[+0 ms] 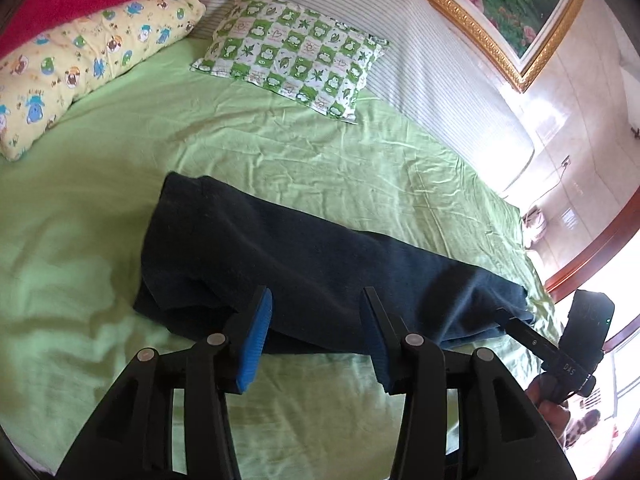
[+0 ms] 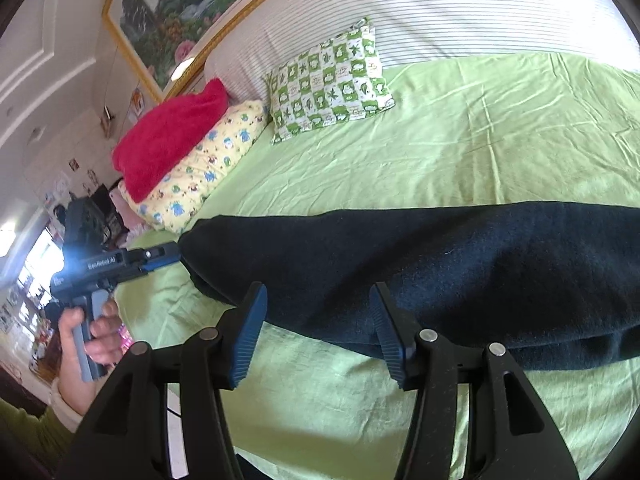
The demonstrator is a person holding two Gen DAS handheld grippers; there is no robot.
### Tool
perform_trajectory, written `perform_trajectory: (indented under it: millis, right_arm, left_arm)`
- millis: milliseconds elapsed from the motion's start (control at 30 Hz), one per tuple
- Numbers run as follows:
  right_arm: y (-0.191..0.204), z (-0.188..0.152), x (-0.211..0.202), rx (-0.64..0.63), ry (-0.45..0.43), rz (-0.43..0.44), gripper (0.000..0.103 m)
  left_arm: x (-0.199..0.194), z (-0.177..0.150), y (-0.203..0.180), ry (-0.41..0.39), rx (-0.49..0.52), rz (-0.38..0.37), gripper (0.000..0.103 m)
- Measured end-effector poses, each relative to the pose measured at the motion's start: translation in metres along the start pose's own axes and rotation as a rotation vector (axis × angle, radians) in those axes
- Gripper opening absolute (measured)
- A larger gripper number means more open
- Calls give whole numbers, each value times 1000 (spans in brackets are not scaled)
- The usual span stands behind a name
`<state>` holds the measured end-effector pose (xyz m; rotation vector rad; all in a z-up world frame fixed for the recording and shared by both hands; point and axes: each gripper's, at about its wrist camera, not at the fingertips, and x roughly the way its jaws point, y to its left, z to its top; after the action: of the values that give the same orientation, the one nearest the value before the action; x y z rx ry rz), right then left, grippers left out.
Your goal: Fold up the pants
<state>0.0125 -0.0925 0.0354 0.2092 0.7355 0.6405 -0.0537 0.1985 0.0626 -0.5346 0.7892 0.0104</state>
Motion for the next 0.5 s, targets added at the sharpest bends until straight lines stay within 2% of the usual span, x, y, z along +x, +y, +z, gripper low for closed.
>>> perform_trajectory:
  millis: [300, 500]
  right_arm:
    - [3, 0, -3, -10, -8, 3, 55]
    - [-1, -2, -6, -2, -15, -22, 55]
  left_arm:
    - [-3, -9, 16, 13, -48, 0, 47]
    - [2, -14, 10, 36, -33, -15, 48]
